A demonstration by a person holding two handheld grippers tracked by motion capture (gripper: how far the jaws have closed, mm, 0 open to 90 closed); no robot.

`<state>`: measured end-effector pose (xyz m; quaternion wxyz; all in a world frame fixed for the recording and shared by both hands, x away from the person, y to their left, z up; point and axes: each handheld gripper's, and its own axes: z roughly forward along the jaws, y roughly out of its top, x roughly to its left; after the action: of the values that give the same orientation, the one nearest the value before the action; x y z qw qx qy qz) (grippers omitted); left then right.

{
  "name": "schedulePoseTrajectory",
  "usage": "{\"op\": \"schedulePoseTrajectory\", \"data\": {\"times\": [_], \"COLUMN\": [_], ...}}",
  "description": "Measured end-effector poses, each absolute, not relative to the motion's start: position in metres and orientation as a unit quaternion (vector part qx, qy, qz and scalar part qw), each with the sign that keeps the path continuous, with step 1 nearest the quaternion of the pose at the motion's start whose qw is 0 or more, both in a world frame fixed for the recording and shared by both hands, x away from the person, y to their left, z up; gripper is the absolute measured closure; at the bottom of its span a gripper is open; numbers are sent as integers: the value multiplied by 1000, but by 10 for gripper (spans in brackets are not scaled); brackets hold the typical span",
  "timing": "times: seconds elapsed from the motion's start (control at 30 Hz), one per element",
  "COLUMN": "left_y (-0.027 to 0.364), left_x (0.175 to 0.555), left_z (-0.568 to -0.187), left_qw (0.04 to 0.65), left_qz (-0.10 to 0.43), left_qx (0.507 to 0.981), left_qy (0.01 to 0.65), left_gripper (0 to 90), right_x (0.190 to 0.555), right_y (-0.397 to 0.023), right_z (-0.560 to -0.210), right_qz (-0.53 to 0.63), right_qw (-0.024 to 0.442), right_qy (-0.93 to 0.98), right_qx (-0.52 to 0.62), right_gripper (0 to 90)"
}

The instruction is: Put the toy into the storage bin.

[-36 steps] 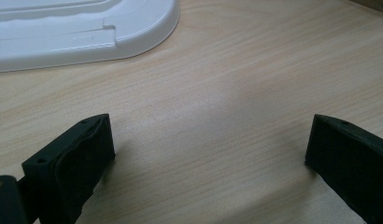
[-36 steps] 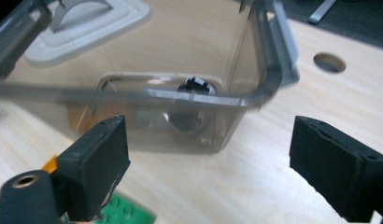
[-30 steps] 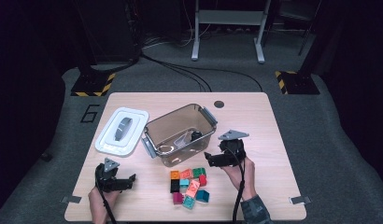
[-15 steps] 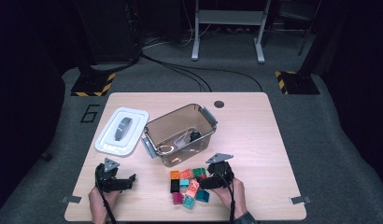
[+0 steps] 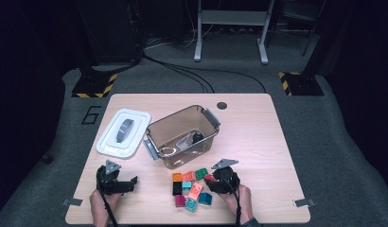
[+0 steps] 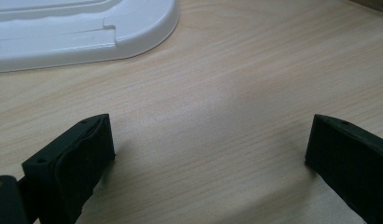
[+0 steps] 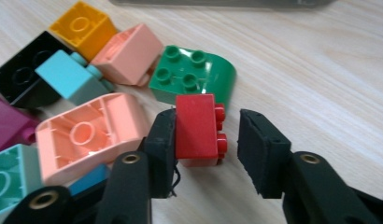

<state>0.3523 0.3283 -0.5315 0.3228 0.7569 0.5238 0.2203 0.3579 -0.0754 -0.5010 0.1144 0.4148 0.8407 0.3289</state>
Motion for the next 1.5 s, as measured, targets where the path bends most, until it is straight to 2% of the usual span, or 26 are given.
{"op": "schedulePoseTrajectory", "data": {"times": [0.1,0.27,0.67,1.0,1.5], "left_y": [328,328,328,328,328], "left_x": [352,352,352,352,352], "left_z": [-531,-532,-532,-532,-532], "left_qw": [323,323,323,323,323], "left_qz": [220,220,220,220,221], "left_qx": [757,757,757,757,757], "left_qy": [524,524,524,524,524], "left_gripper": [10,10,10,10,10], "right_x": [359,364,374,400,435], "right_y": [-78,-83,-103,-126,-138], "right_z": [-501,-501,-492,-481,-465], "right_qz": [327,331,342,346,345], "right_qw": [114,115,134,171,186], "right_qy": [840,837,813,797,773], "right_qx": [417,420,452,465,498], "right_gripper": [652,673,675,675,676]}}
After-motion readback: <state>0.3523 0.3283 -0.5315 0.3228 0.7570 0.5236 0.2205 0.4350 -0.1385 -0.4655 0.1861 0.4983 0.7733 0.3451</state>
